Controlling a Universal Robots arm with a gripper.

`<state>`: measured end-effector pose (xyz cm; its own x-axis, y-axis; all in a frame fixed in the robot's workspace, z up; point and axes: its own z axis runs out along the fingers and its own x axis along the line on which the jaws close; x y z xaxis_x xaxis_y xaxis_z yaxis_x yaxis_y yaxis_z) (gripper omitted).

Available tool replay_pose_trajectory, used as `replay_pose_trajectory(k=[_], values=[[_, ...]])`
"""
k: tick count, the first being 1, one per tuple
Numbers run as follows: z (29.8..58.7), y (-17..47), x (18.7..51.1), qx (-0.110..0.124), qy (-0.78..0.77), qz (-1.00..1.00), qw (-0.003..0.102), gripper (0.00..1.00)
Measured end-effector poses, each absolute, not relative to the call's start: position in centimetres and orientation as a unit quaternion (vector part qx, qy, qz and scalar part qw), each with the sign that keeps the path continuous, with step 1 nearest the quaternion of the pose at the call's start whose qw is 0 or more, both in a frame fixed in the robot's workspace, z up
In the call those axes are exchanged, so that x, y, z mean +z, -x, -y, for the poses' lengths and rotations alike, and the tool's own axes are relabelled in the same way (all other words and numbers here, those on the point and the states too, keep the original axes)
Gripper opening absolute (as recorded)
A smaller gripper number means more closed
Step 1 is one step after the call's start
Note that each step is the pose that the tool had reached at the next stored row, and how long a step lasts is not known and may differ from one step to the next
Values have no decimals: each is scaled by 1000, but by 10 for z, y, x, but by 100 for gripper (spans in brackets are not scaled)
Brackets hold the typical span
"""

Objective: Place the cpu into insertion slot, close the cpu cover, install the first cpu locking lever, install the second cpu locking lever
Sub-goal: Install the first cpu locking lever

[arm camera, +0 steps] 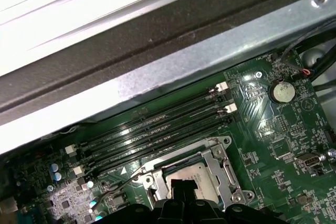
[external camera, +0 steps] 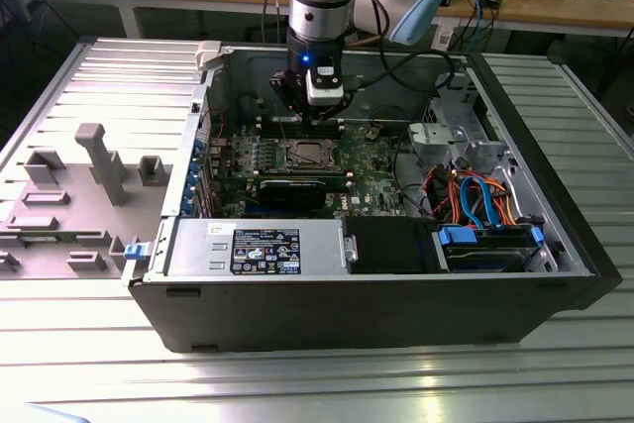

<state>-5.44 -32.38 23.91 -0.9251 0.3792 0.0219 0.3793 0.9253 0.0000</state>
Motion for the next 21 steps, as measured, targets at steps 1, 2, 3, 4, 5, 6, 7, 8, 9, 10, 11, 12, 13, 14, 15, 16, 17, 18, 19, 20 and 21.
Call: replay_pose_trajectory(k=[1, 2, 3, 4, 5, 6, 7, 8, 9, 10, 11, 12, 13, 14, 15, 16, 17, 18, 19, 20, 21], values=[[324, 54, 239, -2, 192, 981, 11, 11], [324, 54, 239, -2, 192, 981, 11, 11], [324, 54, 239, -2, 191, 981, 11, 11], [324, 54, 239, -3, 191, 982, 11, 11], [324, 54, 239, -3, 190, 982, 11, 11], [324, 54, 239, -3, 189, 982, 11, 11], [324, 54, 239, -3, 188, 982, 11, 11], [324, 54, 239, -3, 186, 982, 11, 11], [324, 54, 239, -3, 185, 983, 11, 11], [324, 54, 239, -3, 185, 983, 11, 11], [324, 54, 239, -3, 184, 983, 11, 11], [324, 54, 239, -4, 182, 983, 11, 11], [324, 54, 239, -4, 182, 983, 11, 11], [324, 54, 239, -4, 181, 983, 11, 11], [324, 54, 239, -4, 180, 984, 11, 11], [324, 54, 239, -4, 178, 984, 11, 11], [324, 54, 239, -4, 177, 984, 11, 11], [324, 54, 239, -4, 176, 984, 11, 11], [324, 54, 239, -4, 175, 984, 11, 11], [324, 54, 239, -5, 175, 985, 11, 11], [324, 54, 239, -5, 174, 985, 11, 11]])
